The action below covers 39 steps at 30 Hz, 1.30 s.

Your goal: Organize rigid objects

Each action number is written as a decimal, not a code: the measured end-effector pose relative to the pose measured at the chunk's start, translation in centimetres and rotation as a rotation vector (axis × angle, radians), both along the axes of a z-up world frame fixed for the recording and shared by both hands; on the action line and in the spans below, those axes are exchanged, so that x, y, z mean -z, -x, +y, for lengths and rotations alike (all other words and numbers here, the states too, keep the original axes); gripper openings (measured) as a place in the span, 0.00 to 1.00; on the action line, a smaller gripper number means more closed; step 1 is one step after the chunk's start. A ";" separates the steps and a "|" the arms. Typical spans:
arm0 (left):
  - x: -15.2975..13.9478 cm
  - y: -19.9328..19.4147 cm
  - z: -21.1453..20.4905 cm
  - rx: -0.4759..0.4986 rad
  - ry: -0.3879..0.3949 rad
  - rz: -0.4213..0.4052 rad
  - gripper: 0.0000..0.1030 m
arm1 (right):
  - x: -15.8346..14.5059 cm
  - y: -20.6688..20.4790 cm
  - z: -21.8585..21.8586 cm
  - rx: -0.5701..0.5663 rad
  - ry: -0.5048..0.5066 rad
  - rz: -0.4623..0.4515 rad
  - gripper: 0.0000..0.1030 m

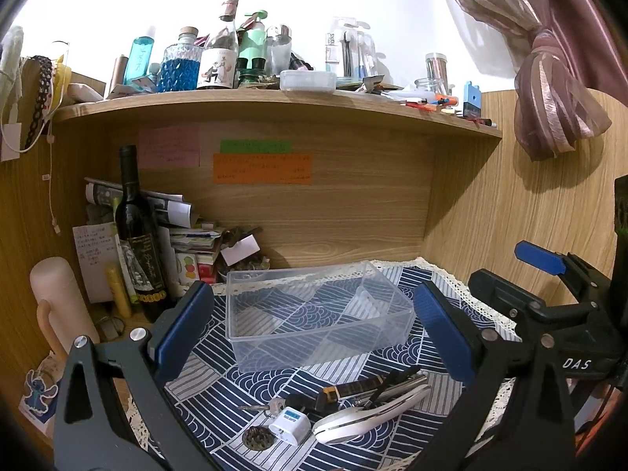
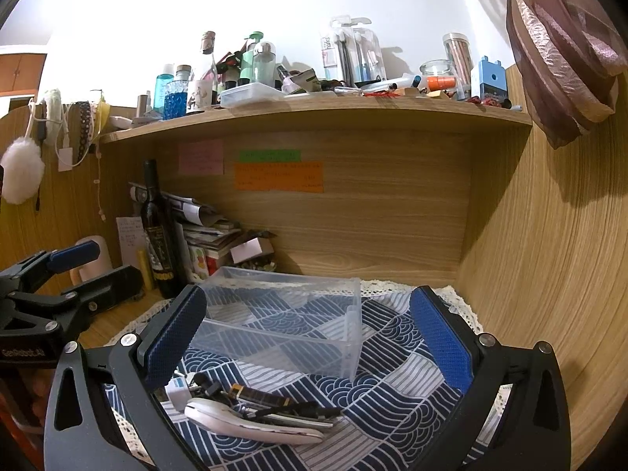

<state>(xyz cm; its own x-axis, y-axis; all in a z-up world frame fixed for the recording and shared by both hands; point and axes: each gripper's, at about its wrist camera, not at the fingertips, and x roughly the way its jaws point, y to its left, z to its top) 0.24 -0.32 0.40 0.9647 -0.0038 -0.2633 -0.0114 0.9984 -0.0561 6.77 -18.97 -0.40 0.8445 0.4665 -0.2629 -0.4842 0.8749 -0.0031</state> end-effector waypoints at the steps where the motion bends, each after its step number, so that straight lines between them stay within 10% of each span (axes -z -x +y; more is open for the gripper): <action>1: 0.0 0.0 0.0 0.000 0.000 0.000 1.00 | 0.0 0.0 0.0 0.000 -0.001 0.001 1.00; 39: 0.3 -0.2 0.1 0.023 0.012 0.008 1.00 | 0.3 0.0 0.2 -0.024 -0.018 0.006 1.00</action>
